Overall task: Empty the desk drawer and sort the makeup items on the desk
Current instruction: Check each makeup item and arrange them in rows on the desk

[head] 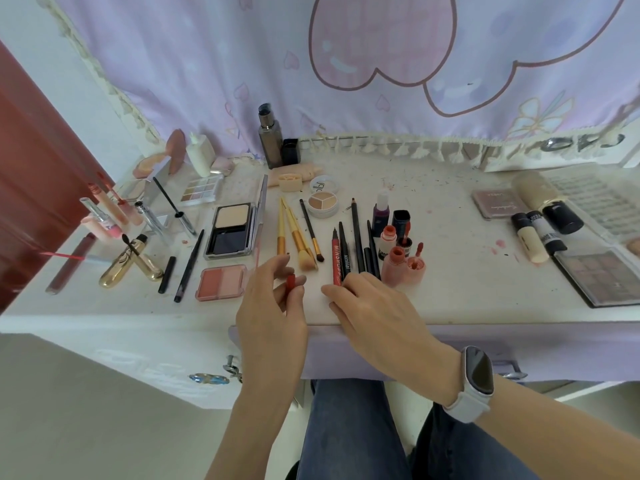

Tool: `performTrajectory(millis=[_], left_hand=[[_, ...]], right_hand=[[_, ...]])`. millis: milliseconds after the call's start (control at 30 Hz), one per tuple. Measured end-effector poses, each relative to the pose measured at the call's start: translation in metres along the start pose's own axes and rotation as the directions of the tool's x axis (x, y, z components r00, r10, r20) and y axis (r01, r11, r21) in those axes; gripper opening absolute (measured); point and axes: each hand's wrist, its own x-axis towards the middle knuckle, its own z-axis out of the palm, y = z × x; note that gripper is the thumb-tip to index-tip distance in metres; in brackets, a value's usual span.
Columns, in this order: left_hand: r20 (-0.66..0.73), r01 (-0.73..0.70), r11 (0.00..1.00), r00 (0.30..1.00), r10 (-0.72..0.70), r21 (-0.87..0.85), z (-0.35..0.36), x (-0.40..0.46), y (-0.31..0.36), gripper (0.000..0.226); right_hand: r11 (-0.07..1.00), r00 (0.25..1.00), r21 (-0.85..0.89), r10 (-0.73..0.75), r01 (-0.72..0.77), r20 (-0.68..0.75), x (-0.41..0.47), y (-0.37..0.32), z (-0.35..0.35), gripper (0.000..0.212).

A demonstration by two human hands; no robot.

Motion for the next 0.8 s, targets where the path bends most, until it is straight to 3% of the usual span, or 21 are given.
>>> performTrajectory(millis=[267, 367, 467, 667, 800], left_hand=[[-0.103, -0.028, 0.997, 0.995, 0.021, -0.069, 0.001, -0.006, 0.003, 0.03], [-0.104, -0.039, 0.998, 0.994, 0.033, -0.056, 0.003, -0.005, -0.001, 0.026], [-0.11, -0.078, 0.996, 0.991, 0.074, -0.033, 0.007, -0.003, -0.001, 0.025], [-0.165, -0.173, 0.984, 0.97, 0.177, 0.034, 0.018, 0.002, -0.005, 0.03], [-0.137, -0.174, 0.978, 0.972, 0.189, 0.114, 0.027, 0.01, -0.01, 0.014]], right_hand=[[0.999, 0.999, -0.044, 0.018, -0.017, 0.031, 0.004, -0.003, 0.006, 0.021], [0.996, 1.0, -0.08, 0.029, -0.028, 0.003, 0.003, -0.002, 0.002, 0.008], [0.996, 0.999, -0.083, 0.043, -0.042, 0.013, 0.0, -0.005, -0.003, 0.03], [0.992, 1.0, -0.123, 0.0, 0.002, 0.016, -0.012, 0.001, -0.007, 0.031], [0.991, 1.0, -0.133, -0.003, 0.005, 0.014, -0.016, 0.004, -0.006, 0.035]])
